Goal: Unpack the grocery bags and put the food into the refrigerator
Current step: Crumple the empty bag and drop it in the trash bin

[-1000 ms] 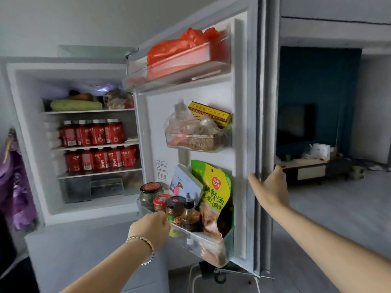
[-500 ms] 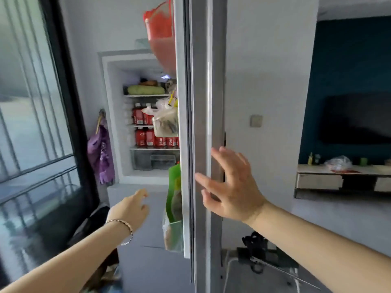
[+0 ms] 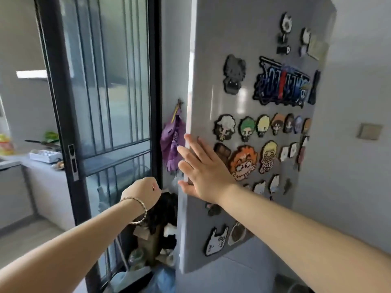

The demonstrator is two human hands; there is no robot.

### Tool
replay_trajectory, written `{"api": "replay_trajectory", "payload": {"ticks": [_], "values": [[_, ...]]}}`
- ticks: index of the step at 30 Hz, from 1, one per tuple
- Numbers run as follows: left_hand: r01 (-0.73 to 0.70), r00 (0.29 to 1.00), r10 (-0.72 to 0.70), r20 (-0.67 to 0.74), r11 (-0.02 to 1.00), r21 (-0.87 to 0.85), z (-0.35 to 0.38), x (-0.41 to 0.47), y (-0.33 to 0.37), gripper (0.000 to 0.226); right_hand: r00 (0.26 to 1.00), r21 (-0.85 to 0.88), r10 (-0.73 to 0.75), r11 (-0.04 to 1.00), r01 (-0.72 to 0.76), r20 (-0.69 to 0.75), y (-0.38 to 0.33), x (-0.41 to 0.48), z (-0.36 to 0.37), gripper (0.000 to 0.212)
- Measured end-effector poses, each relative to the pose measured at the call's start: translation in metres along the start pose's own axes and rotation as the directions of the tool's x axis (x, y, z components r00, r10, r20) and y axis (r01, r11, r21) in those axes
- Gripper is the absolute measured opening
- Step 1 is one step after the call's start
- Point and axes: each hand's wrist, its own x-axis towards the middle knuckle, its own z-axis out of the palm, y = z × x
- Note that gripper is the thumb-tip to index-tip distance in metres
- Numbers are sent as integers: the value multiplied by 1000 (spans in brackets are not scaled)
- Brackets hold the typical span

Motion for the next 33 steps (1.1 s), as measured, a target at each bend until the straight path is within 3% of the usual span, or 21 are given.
{"api": "replay_trajectory", "payload": {"ticks": [9,12,15,18,23,33], "values": [[11,996,-12,91,1000,8,-5,167,-101,11,935,-179,251,961,-210,252,-8,125,176,52],[16,993,-19,115,1000,21,3,216,-115,19,895,-237,308,942,-239,323,6,152,225,59],[49,987,-45,156,998,-27,18,256,-121,24,860,-262,309,941,-214,407,25,168,271,73],[116,983,-100,151,988,-105,38,288,-125,22,780,-441,393,881,-169,486,42,186,299,86],[144,978,-130,164,987,-75,66,328,-128,26,733,-460,353,886,-62,581,85,201,358,97],[185,977,-179,112,982,-39,86,389,-111,23,605,-567,447,824,9,659,114,216,416,51]]}}
